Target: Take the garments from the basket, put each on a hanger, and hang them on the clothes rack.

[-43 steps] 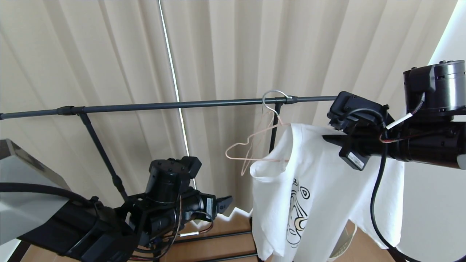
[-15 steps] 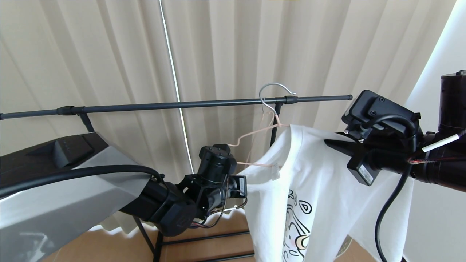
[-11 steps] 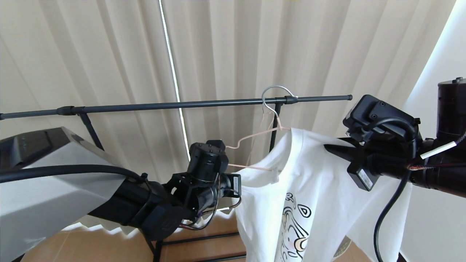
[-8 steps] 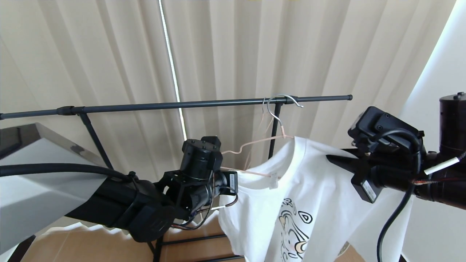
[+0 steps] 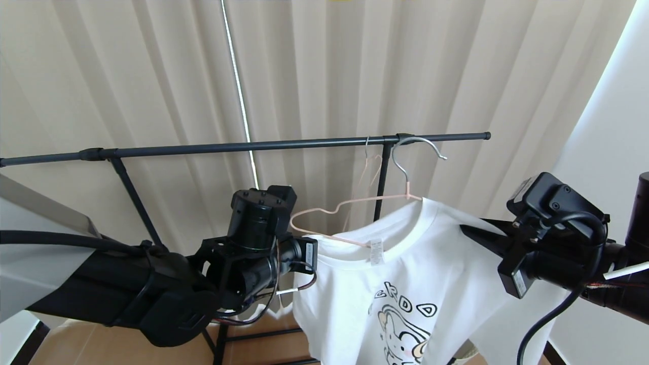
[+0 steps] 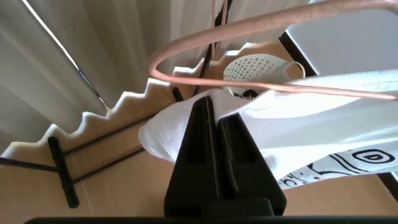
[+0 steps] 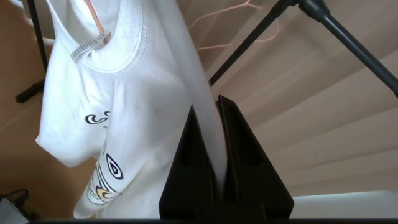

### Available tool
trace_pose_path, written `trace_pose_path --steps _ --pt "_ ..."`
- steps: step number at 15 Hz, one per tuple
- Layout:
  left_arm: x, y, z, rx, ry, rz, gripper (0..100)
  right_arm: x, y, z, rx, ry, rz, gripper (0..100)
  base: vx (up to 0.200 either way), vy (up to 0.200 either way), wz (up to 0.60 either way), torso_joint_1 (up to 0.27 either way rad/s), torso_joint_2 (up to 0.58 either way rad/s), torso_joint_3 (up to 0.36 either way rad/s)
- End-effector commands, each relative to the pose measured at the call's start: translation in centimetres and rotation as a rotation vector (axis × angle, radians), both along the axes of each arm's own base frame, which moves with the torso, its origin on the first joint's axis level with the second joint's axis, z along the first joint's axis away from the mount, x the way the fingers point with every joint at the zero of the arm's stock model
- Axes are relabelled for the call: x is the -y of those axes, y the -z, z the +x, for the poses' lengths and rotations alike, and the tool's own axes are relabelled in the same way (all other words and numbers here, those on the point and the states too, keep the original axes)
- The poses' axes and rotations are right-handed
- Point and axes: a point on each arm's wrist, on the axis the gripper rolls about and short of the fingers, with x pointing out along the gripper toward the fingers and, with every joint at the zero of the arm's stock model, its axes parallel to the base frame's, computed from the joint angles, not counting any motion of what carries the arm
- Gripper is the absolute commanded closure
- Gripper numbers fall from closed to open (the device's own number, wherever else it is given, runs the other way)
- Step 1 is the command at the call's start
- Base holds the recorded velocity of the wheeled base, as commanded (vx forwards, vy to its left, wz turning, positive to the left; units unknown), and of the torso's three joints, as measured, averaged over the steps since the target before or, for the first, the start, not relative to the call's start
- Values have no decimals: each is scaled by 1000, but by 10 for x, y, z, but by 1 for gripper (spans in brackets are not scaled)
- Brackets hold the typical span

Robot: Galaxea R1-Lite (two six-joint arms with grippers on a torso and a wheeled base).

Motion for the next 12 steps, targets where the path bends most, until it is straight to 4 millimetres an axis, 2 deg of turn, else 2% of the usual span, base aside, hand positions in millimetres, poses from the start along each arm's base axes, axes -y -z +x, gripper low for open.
trace_pose_path --steps 1,8,12 --pt "-1 -1 1 13 4 19 100 1 1 3 -29 27 53 100 0 0 0 0 0 0" --pt "-2 3 14 25 -39 44 100 6 -9 -2 0 23 90 100 0 0 0 0 0 0" --pt "-14 4 28 33 -99 46 100 8 -10 -1 5 29 93 100 0 0 0 0 0 0"
